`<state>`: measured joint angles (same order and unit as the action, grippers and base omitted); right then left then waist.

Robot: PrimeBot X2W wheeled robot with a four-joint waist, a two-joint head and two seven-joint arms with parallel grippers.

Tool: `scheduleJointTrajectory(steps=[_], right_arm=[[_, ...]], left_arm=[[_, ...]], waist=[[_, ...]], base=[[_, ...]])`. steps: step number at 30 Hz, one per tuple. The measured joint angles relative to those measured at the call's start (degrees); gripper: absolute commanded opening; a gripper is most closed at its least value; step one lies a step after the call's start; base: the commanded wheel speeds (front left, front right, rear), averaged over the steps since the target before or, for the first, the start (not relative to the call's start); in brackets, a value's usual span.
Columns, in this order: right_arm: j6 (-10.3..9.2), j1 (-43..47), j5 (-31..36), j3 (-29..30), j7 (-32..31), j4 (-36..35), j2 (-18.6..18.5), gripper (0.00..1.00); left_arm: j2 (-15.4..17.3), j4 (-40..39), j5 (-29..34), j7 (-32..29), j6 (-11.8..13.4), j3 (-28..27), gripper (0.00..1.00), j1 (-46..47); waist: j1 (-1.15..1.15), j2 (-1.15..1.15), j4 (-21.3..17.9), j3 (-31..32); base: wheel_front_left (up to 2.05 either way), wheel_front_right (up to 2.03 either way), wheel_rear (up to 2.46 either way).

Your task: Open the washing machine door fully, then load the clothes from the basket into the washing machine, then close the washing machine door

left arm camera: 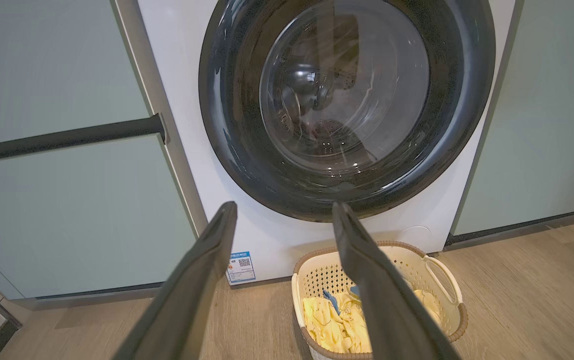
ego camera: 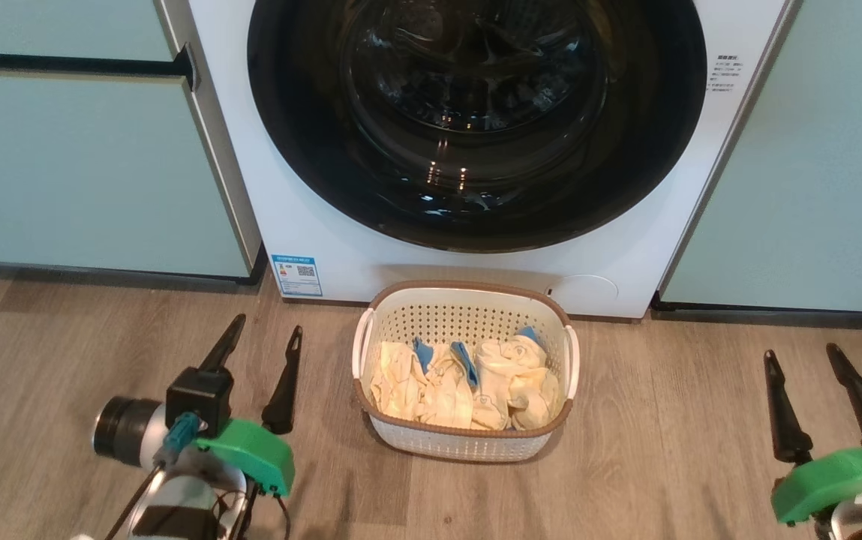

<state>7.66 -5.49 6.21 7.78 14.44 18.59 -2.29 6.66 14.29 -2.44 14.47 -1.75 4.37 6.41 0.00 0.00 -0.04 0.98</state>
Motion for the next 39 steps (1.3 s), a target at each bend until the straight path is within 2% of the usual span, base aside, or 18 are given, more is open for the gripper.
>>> scheduleJointTrajectory(steps=[29,39], right_arm=[[0.01,-0.81,-0.77,0.57,0.00,-0.02,0.00,1.00],[0.01,-0.82,-2.32,0.83,0.00,-0.02,0.00,1.00]], left_arm=[[0.02,1.46,-0.10,0.00,0.68,0.22,1.00,0.00],[0.49,1.63,-0.08,0.00,0.97,0.79,1.00,0.10]], waist=[[0.00,0.00,-0.42,-0.12],[0.00,0.00,-0.38,-0.14]], base=[[0.00,0.00,0.00],[0.48,0.48,-0.96]])
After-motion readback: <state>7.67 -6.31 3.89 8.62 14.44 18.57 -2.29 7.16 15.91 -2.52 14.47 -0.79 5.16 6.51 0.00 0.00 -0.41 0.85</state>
